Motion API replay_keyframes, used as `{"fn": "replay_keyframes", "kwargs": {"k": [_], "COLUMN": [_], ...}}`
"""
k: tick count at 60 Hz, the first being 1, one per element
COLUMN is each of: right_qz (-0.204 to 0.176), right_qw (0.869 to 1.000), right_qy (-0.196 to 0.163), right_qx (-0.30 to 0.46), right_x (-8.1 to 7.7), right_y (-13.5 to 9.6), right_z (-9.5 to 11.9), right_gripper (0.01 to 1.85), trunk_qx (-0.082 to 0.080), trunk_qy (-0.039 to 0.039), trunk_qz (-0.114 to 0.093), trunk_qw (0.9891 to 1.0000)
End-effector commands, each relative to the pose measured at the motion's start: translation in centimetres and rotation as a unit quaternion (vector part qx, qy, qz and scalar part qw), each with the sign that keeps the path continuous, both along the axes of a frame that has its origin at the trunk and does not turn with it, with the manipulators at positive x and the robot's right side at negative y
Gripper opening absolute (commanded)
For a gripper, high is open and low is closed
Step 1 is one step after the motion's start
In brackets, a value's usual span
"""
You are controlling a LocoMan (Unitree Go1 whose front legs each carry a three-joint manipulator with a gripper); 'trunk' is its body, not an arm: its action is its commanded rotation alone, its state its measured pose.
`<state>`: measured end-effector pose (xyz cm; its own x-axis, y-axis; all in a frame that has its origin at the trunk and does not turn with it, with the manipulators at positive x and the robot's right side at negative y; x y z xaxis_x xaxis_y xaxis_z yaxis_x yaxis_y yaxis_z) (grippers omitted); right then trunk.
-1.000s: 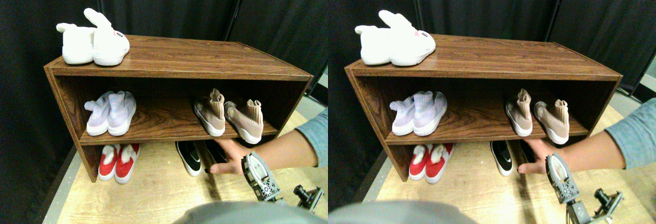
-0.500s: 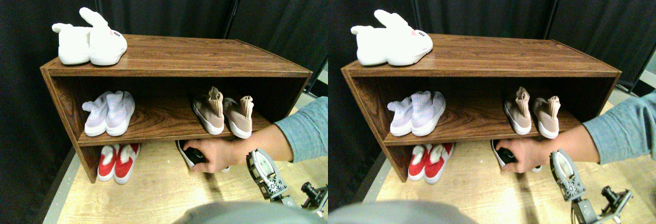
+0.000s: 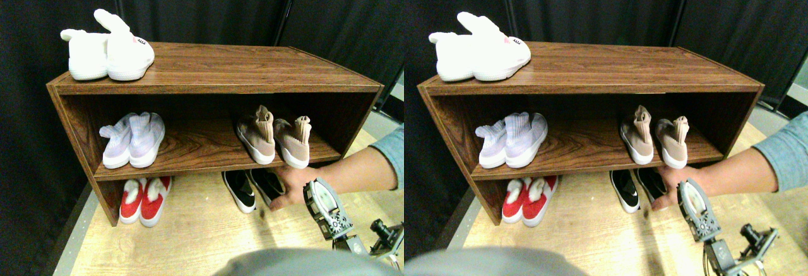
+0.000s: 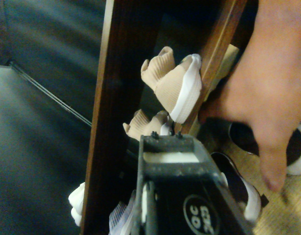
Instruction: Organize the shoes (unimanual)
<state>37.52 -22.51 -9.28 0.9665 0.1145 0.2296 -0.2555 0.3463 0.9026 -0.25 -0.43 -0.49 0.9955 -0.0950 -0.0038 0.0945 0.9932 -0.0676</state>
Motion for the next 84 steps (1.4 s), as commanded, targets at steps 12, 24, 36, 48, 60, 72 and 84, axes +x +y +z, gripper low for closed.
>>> {"fn": "replay_keyframes", "kwargs": {"k": [12,24,36,48,60,72,84], "right_qz": [-0.007,-0.006,-0.005,-0.003,-0.003,-0.002,0.0], "right_qw": [1.0,1.0,1.0,1.0,1.0,1.0,1.0], "right_qy": [-0.014,-0.015,-0.017,-0.016,-0.014,-0.017,-0.014], "right_qx": [0.002,-0.002,-0.006,-0.004,-0.004,-0.007,-0.007], "right_x": [0.04,-0.02,-0.12,-0.23,-0.31,-0.25,-0.12], "right_y": [0.23,0.28,0.27,0.19,0.18,0.32,0.5], "right_z": [0.46,0.45,0.5,0.52,0.55,0.67,0.68], "right_gripper": [0.06,0.06,0.06,0.06,0.06,0.06,0.06], "trunk_qx": [-0.009,-0.009,-0.01,-0.01,-0.01,-0.011,-0.011], "trunk_qy": [0.0058,0.0058,0.0039,0.0032,0.0021,0.0025,0.0041], "trunk_qz": [-0.001,-0.001,-0.003,-0.003,-0.001,0.001,-0.001], "trunk_qw": [0.9999,0.9999,0.9999,0.9999,0.9999,0.9999,0.9999]}}
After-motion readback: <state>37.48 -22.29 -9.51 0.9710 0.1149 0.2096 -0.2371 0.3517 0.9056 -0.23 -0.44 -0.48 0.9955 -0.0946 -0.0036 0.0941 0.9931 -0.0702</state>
